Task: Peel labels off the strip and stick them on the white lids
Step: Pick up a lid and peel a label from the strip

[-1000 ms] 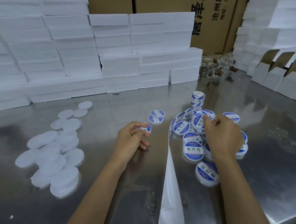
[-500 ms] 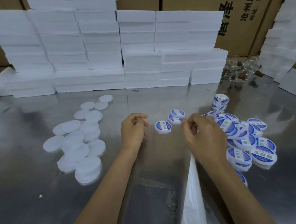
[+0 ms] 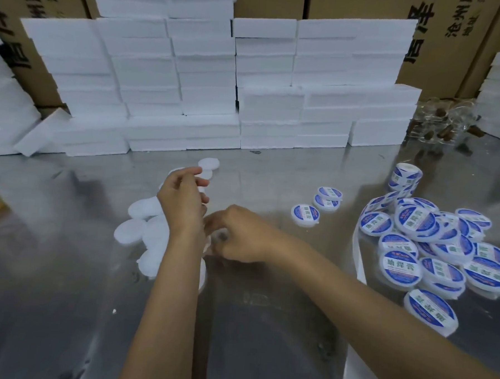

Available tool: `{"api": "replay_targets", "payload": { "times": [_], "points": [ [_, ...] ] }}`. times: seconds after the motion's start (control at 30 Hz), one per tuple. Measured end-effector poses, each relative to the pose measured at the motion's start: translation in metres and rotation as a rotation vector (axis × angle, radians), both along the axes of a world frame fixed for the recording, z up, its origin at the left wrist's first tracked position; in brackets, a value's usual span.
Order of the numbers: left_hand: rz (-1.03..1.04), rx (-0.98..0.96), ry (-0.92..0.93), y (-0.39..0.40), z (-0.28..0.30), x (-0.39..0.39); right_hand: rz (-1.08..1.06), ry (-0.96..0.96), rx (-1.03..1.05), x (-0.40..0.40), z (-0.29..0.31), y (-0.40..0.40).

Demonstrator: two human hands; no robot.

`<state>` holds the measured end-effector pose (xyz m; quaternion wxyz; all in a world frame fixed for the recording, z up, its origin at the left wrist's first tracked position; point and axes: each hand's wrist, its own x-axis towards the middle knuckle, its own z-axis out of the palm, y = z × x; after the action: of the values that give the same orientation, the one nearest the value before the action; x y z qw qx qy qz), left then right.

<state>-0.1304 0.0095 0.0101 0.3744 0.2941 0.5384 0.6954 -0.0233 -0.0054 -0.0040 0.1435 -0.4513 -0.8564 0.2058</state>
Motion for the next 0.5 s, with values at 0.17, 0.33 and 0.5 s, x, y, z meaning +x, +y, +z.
{"api": "replay_targets", "payload": {
  "times": [0.17,0.33,0.5],
  "points": [
    [0.010,-0.030,-0.020,0.003,-0.002,-0.010,-0.012,-0.032,0.093,0.001,-0.006,-0.002],
    [-0.126,0.012,0.081,0.005,-0.001,-0.004,-0.205,0.254,0.070,0.037,0.007,-0.002],
    [-0.548,0.012,0.079,0.000,-0.001,0.029,-0.393,0.662,-0.074,0.071,0.025,-0.005]
  ]
}}
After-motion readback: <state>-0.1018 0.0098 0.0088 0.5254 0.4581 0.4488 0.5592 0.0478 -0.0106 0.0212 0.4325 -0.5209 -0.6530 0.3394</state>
